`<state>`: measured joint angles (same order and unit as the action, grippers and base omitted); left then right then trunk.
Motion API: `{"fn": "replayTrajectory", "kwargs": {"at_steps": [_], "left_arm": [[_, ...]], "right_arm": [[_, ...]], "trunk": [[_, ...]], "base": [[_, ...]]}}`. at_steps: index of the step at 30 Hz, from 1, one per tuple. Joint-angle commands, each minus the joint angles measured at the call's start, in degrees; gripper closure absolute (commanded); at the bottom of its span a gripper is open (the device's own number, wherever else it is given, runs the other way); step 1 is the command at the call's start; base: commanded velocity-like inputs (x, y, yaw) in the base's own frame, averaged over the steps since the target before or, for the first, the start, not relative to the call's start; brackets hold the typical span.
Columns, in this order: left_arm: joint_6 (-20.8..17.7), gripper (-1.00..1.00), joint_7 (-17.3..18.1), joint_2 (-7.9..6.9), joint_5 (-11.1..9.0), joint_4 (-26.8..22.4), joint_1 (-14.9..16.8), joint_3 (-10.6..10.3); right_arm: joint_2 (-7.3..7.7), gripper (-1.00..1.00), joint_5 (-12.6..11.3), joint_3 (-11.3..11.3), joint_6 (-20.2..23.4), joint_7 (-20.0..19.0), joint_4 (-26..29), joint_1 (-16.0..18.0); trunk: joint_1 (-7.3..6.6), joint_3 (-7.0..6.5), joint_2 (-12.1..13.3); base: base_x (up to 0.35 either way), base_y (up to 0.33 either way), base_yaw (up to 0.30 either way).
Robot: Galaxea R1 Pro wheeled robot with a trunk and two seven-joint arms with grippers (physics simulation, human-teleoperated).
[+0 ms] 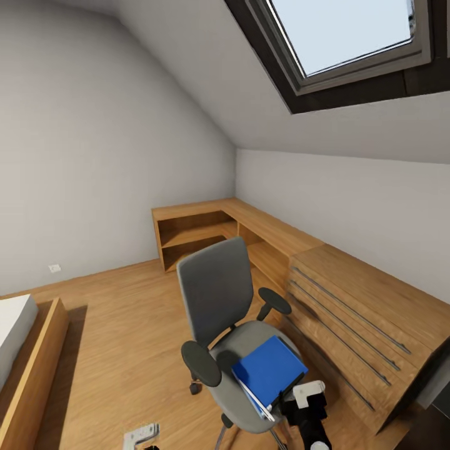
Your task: In the bedroom, organize the workspace by keeping the computer under the desk, ensuring the monitor is on the desk, placing the keyboard on the desk next to the monitor, placing the mouse on the desk next to the keyboard, moving the folder from the swivel chair onto the desk next to the mouse, stacking the notebook on top of the folder with the pen on top of the notebook, and positioning the swivel chair next to the desk.
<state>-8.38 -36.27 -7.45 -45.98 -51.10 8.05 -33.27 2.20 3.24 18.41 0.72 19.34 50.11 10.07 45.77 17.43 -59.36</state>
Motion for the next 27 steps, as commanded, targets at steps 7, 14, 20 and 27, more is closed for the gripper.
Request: {"fn": "replayTrajectory", "kwargs": {"at_steps": [7, 14, 20, 27], "left_arm": [[-12.2, -1.00, -0.4, -0.12, 0.0, -4.7, 3.0, 11.5], [-15.8, -1.00, -0.4, -0.04, -0.3, -6.0, 7.5, 14.8], [-15.6, -1.00, -0.5, 0.23, -0.5, -6.1, 8.0, 15.1], [-15.0, -1.00, -0.4, 0.05, -0.4, -7.3, 8.1, 15.2]], "right_arm": [[0.46, -1.00, 0.0, -7.6, 13.3, -10.0, 0.9, 8.6], [0.24, -1.00, -0.2, -12.3, 29.5, -22.5, -20.0, 26.4], [-1.58, -1.00, 0.3, -11.0, 31.5, -26.7, -28.6, 30.4], [-2.77, -1.00, 2.8, -0.1, 31.8, -34.9, -30.9, 31.3]], "trunk": [[0.00, 0.08, -0.1], [0.00, 0.08, -0.1], [0.00, 0.08, -0.1], [0.00, 0.08, -0.1]], "base": [[0.000, 0.000, 0.000], [0.000, 0.000, 0.000], [0.000, 0.000, 0.000], [0.025, 0.004, 0.000]]}}
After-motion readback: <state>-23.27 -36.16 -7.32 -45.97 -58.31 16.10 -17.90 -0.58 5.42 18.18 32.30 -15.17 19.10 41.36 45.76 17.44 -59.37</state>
